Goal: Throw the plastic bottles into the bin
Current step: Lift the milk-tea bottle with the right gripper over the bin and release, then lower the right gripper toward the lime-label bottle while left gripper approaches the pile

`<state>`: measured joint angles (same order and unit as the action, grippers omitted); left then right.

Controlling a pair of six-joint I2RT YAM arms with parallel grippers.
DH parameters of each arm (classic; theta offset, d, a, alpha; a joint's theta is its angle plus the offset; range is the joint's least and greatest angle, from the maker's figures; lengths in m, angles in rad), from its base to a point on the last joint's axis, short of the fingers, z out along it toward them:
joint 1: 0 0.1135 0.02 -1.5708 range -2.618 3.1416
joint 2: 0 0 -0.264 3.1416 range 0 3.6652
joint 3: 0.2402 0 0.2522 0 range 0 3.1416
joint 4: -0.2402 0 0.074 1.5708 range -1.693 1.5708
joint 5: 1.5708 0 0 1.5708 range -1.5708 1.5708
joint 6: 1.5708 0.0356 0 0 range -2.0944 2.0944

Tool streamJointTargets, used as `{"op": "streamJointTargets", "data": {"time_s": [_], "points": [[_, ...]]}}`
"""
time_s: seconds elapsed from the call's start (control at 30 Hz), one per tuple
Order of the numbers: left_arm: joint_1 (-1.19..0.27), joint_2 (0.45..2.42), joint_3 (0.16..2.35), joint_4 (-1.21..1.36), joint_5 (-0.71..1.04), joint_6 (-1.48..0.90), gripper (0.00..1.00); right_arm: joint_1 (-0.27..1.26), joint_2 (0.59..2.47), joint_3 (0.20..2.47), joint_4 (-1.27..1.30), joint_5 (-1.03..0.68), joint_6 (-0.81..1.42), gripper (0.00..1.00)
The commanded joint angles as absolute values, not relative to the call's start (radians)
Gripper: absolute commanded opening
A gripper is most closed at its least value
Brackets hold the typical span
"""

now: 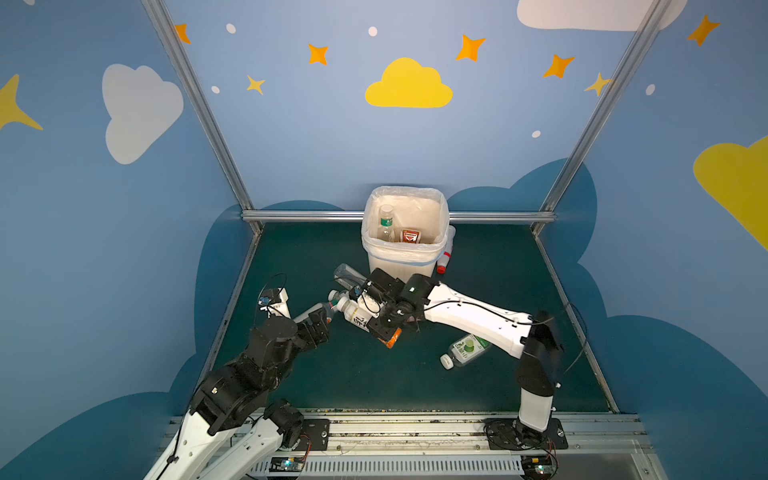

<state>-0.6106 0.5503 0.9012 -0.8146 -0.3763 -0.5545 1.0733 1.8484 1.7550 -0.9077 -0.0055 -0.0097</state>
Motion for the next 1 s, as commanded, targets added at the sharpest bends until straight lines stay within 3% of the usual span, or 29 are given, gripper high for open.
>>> {"op": "streamJointTargets", "data": {"time_s": [0.0,0.13,0.2,0.3,0.33,0.4,0.5,0.7,0.83,0.97], "points": [[-0.610,0.565,0.955,-0.841,-0.398,-0.525,0.98,1.044,1.775,1.871,-0.901,0.076,-0.040,0.47],[-0.609,0.571,0.981,-0.853,-0.405,-0.520,0.98,0.933,1.785,2.076,-0.855,0.072,-0.071,0.45],[-0.609,0.572,0.980,-0.850,-0.404,-0.521,0.98,0.862,1.841,2.219,-0.870,0.044,-0.062,0.50],[-0.609,0.584,0.980,-0.856,-0.390,-0.527,0.98,0.781,1.958,2.450,-0.943,0.027,-0.042,0.88],[-0.609,0.590,0.982,-0.860,-0.384,-0.527,0.98,0.759,1.982,2.490,-0.952,0.026,-0.033,0.95],[-0.609,0.599,0.983,-0.868,-0.378,-0.528,0.98,0.720,1.981,2.490,-0.930,0.023,-0.004,0.97],[-0.608,0.607,0.978,-0.876,-0.369,-0.524,0.98,0.651,1.891,2.345,-0.845,0.011,0.067,0.97],[-0.610,0.613,0.948,-0.860,-0.341,-0.502,0.91,0.480,1.488,1.733,-0.508,-0.109,0.215,0.96],[-0.608,0.632,0.907,-0.829,-0.301,-0.488,0.82,0.379,1.292,1.508,-0.582,-0.100,0.216,0.96],[-0.609,0.681,0.882,-0.819,-0.291,-0.482,0.81,0.306,1.159,1.337,-0.680,-0.090,0.210,0.94]]}}
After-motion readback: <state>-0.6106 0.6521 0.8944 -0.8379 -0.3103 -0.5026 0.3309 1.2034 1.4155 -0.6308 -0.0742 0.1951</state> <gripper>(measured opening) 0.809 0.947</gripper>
